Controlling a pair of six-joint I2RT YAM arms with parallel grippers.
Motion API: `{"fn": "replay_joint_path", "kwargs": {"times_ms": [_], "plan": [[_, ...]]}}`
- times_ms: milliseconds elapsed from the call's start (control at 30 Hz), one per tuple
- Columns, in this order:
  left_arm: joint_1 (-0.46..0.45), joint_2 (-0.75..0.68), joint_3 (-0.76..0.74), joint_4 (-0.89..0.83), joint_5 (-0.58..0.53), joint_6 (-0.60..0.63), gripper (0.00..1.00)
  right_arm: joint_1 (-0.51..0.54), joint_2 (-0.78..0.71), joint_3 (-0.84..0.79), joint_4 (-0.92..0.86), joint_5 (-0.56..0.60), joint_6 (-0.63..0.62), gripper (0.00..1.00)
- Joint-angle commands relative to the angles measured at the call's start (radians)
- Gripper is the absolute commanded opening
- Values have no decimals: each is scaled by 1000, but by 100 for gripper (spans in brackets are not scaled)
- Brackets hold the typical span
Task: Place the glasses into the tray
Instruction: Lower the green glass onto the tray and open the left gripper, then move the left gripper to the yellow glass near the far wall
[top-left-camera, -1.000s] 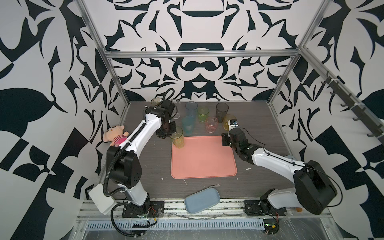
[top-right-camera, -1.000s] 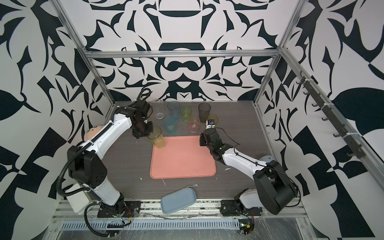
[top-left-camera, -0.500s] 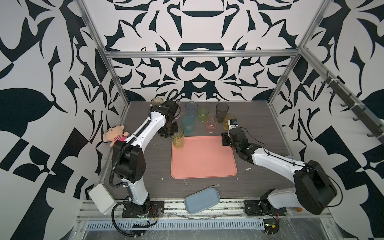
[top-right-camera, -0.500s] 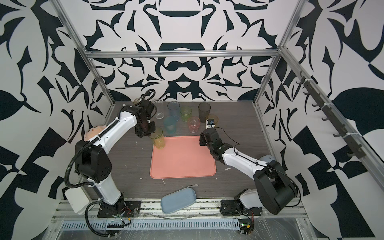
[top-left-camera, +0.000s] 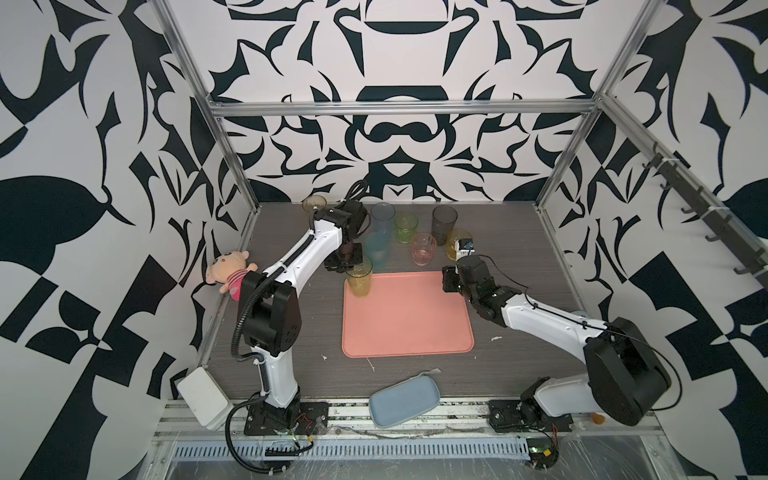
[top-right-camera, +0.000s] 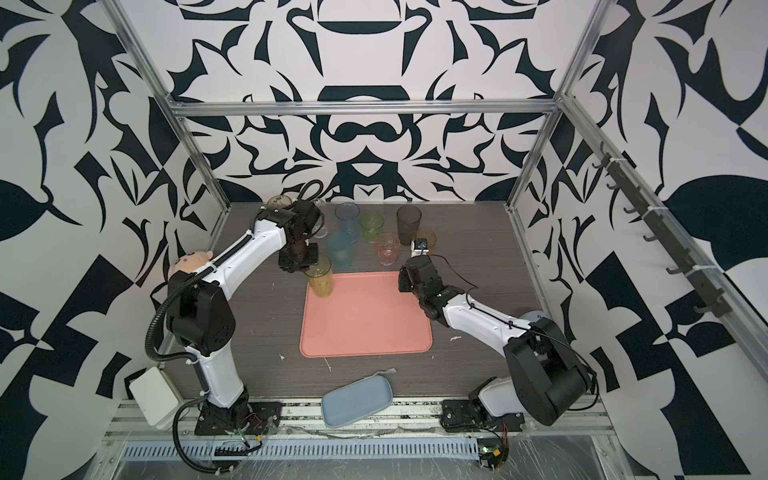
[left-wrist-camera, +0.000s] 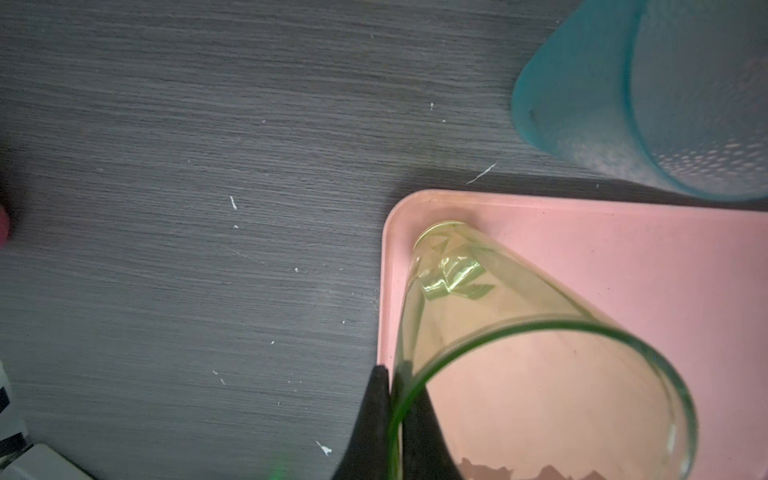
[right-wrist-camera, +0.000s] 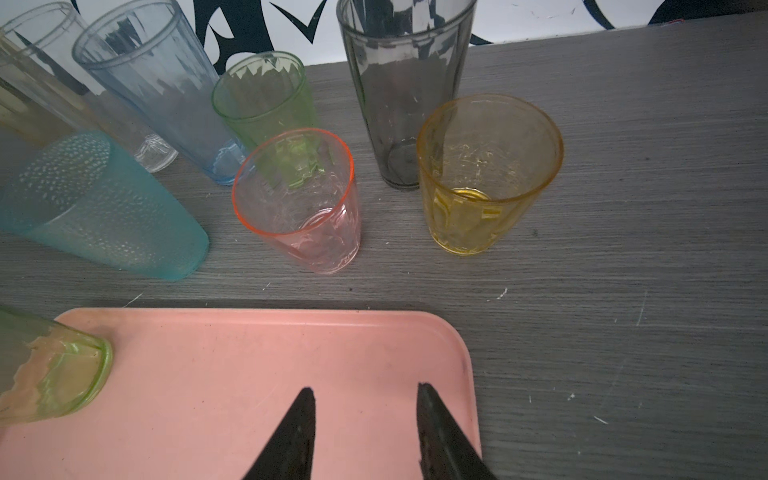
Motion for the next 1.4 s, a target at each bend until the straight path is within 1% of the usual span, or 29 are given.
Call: {"fn": "replay_joint_path", "kwargs": {"times_ms": [0, 133, 233, 467, 567, 933, 1133, 1233, 1367], "plan": [[-3, 22, 32, -52, -23, -19, 4, -1, -7, 44, 8, 0, 11, 43], [-3, 28, 39, -51, -31, -25, 6, 0, -7, 44, 6, 1, 10, 43], [-4, 35, 46, -50, -26, -31, 11, -1, -8, 44, 5, 2, 11, 43], [-3, 31, 72, -53, -10, -32, 32, 0, -4, 46, 4, 0, 10, 43], [-3, 16, 78, -51, -8, -31, 37, 0, -3, 49, 2, 0, 10, 43], [-2, -35, 135, -62, -4, -23, 46, -1, -1, 50, 2, 2, 7, 43], [9, -53, 184, -53, -69, -46, 48, 0, -19, 50, -3, -5, 6, 43], [27, -58, 208, -33, -103, -52, 50, 0, -28, 43, 2, -1, 4, 43], [77, -64, 225, 28, -117, -55, 52, 0, -21, 40, 10, 6, -11, 43]]}}
